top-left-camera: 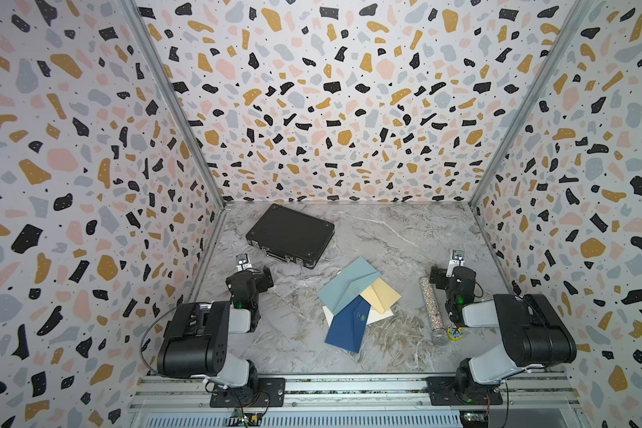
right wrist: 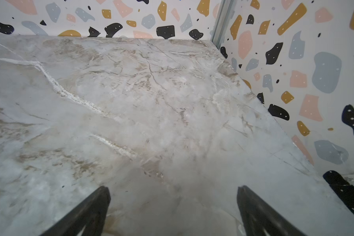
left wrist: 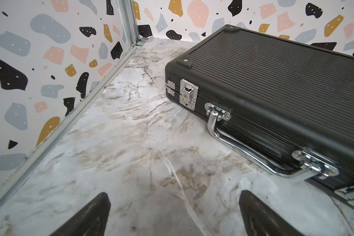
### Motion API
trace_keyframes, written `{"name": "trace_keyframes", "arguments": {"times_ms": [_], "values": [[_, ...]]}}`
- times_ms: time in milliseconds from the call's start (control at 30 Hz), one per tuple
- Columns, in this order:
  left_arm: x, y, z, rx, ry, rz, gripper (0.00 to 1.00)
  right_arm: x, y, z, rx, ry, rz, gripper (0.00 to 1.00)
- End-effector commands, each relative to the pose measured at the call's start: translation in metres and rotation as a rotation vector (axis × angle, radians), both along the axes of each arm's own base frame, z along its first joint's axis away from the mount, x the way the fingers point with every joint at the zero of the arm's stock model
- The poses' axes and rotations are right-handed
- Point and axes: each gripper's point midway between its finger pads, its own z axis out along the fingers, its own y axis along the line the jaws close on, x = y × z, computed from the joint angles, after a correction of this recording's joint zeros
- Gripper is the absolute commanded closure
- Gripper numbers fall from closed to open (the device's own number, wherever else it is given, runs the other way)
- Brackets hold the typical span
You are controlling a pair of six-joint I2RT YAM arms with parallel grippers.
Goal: Take the letter paper out of the envelope
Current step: Pick up the envelope from the envelope.
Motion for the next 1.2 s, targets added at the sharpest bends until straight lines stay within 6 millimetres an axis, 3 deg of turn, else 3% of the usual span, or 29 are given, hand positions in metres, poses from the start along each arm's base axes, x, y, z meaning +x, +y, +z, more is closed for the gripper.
{"name": "trace_keyframes", "arguments": {"times_ms": [0, 933, 1033, 1067, 1167], "values": [[0.007, 0.001, 0.014, 0.011, -0.046, -0.005, 0.01, 0.005, -0.001, 0.013, 0.011, -0.033, -0.006, 0.0], [0.007, 0.001, 0.014, 0.011, -0.045, -0.002, 0.01, 0.005, -0.001, 0.013, 0.01, -0.035, -0.005, 0.0], [0.003, 0.004, 0.033, 0.037, -0.084, 0.028, 0.01, -0.001, 0.003, 0.029, -0.01, -0.077, 0.008, 0.0], [-0.001, 0.006, 0.036, 0.053, -0.059, 0.055, 0.01, -0.006, -0.002, 0.04, -0.033, -0.082, -0.042, 0.0], [-0.005, 0.007, 0.069, 0.086, -0.044, 0.112, 0.01, -0.014, -0.016, 0.079, -0.014, -0.084, -0.176, 0.0]]}}
